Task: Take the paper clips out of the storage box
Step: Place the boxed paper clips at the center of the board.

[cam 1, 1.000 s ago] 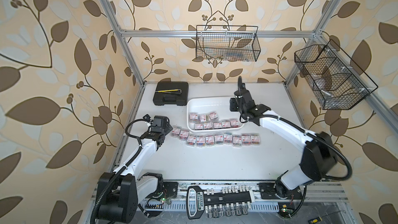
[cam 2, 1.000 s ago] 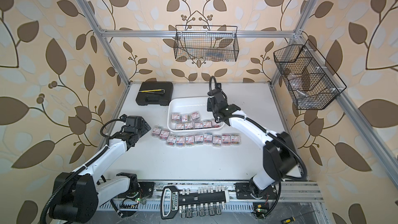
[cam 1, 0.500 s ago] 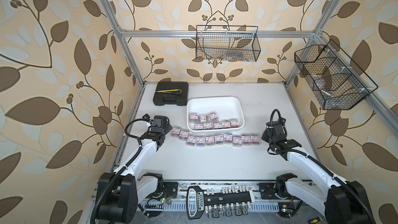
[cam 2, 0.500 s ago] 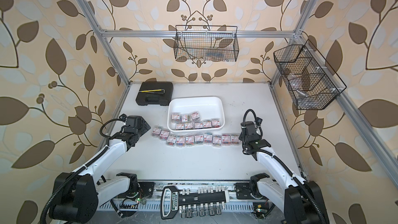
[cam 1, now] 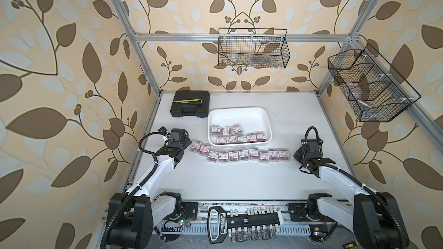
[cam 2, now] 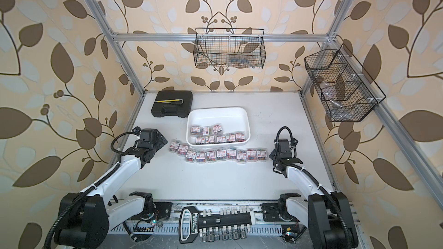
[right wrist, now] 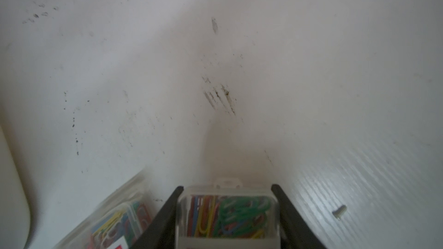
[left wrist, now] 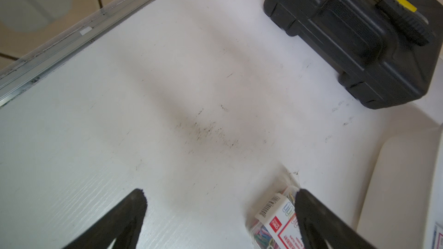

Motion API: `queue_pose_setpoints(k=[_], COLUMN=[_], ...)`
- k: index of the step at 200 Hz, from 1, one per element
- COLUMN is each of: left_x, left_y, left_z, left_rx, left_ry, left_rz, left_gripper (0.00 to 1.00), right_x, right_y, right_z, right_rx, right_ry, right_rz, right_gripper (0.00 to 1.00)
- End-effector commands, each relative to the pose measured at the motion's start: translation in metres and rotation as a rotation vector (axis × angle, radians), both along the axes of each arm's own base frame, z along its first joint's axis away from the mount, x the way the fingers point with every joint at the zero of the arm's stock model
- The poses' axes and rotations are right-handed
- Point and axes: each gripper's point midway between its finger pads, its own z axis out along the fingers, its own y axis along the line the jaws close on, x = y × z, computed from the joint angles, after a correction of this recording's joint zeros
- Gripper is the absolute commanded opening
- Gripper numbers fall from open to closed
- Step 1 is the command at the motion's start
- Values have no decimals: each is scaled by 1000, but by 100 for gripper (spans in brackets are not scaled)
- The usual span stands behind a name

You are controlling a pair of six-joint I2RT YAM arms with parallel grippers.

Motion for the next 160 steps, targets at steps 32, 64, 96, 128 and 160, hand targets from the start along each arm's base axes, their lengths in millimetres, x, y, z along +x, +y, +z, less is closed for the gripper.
queue_pose_setpoints(k=[32, 64, 96, 128, 160], left_x=[-3, -2, -3, -2, -2], left_y=[4, 4, 4, 4, 4], left_z=[4, 4, 4, 4, 4], left_rx=[22, 21, 22, 22, 22], left_ry=[-22, -27, -23, -27, -25], left_rz=[23, 23, 22, 24, 23], left_gripper=[99, 99, 99, 99, 99], right_x=[18, 19, 21, 26, 32], right_y=[7, 8, 12, 22, 31], right_z=[8, 9, 7, 6, 10], right_rx=[34, 39, 61, 112, 156], right_ry=[-20, -27, -31, -52, -94], right_rz=[28, 30, 51, 84, 111], right_gripper=[53, 63, 69, 70, 70])
